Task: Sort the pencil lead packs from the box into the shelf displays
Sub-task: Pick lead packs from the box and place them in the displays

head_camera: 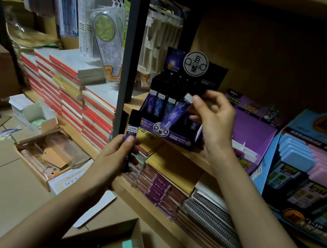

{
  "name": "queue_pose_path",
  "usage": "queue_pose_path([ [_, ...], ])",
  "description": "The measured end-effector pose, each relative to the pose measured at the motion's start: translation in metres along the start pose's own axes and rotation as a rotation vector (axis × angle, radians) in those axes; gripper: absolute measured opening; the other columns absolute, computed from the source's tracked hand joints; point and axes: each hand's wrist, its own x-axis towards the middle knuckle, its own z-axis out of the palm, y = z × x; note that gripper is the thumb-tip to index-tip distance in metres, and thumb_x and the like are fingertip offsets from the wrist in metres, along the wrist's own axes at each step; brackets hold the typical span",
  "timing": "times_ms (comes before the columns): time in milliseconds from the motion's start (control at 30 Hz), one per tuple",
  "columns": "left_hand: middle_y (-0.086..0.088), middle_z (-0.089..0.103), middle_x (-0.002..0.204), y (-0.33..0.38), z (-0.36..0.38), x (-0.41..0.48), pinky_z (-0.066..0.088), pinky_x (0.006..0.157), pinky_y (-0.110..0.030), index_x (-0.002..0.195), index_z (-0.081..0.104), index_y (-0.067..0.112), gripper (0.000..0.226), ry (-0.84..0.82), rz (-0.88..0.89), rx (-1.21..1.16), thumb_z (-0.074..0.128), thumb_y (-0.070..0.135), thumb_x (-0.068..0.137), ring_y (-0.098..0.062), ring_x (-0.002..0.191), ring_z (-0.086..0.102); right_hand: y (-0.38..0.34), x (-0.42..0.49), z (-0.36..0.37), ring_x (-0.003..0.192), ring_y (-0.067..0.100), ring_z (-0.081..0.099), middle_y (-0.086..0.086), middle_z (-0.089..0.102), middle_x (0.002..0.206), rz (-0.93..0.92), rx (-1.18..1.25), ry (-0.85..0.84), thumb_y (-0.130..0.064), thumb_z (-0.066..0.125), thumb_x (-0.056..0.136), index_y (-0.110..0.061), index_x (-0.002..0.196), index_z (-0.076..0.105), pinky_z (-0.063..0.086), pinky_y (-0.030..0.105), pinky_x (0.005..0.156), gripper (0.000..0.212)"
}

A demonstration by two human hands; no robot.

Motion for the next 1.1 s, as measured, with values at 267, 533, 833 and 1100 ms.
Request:
queue_pose_path([
  [267,0.0,0.063,0.086,-0.004,0.002,0.005,0.055,0.075,-0.039,0.107,0.059,0.019,0.043,0.023,-0.018,0.001,0.047,0.049,0.078,-0.003,0.067,0.065,0.028,0.029,-0.013,0.078,0.008,0.061,-0.012,0.06,0.084,-0.192,-0.266,0.108,-0.008,0.064,0.086,-0.008,0.103,0.061,0.05,0.02,0.074,0.017],
  [533,0.001,0.065,0.088,-0.006,0.004,0.007,0.056,0.067,-0.033,0.103,0.059,0.021,0.028,0.041,-0.041,0.042,0.045,0.041,0.09,-0.006,0.073,0.068,0.045,0.035,-0.009,0.071,-0.014,0.056,-0.018,0.058,0.083,-0.232,-0.322,0.032,-0.006,0.066,0.085,-0.01,0.103,0.064,0.045,0.006,0.068,0.018],
  [833,-0.012,0.064,0.101,-0.003,0.012,0.006,0.05,0.087,-0.054,0.099,0.059,0.021,0.022,0.029,-0.05,0.071,0.043,0.035,0.094,-0.034,0.097,0.062,0.063,0.038,-0.009,0.084,0.019,0.064,-0.004,0.061,0.078,-0.074,-0.459,0.085,-0.02,0.067,0.085,-0.011,0.098,0.068,0.056,0.044,0.074,0.015],
  [1100,-0.011,0.064,0.105,-0.002,0.009,0.002,0.054,0.083,-0.048,0.107,0.058,0.018,0.031,0.008,-0.031,0.105,0.044,0.04,0.09,-0.025,0.092,0.065,0.045,0.037,-0.02,0.064,0.017,0.065,0.01,0.069,0.075,-0.013,-0.725,-0.021,-0.028,0.065,0.088,-0.009,0.082,0.065,0.053,0.028,0.06,0.02],
])
